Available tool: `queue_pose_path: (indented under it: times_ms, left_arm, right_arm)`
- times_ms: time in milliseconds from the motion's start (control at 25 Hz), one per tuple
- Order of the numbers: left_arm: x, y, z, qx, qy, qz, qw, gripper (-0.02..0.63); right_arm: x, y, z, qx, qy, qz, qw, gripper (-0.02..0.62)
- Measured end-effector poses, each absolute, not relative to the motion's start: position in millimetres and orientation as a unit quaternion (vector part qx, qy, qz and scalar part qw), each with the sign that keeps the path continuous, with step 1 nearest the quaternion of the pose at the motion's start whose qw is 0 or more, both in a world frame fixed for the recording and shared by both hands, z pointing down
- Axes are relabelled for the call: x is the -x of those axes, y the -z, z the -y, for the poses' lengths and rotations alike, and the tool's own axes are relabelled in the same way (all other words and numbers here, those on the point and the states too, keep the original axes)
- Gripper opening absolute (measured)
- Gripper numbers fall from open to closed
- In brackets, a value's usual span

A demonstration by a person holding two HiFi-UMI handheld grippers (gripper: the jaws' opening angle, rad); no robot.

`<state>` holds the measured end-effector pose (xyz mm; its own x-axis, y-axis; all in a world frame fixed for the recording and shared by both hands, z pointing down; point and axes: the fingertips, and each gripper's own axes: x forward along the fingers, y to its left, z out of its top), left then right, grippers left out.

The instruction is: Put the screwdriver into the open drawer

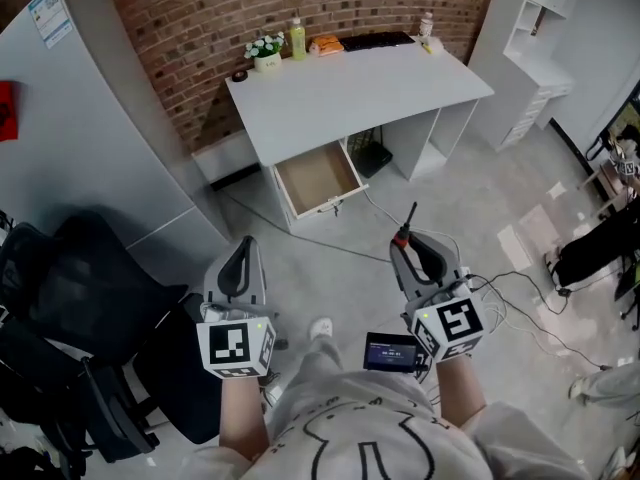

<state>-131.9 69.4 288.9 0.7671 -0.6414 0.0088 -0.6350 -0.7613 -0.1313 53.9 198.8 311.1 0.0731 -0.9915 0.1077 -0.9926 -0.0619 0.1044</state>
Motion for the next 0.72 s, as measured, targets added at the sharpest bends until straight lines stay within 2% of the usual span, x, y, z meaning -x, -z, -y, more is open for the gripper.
queue_pose_path:
  times_ms: [720]
  left_arm:
    - [71.0, -277.5, 111.2, 0.937, 0.024, -0.344, 0.058, 0.012]
  right_arm:
    - [-119.5, -296.1, -25.4, -0.733, -0.002, 0.675, 0.085, 0.100]
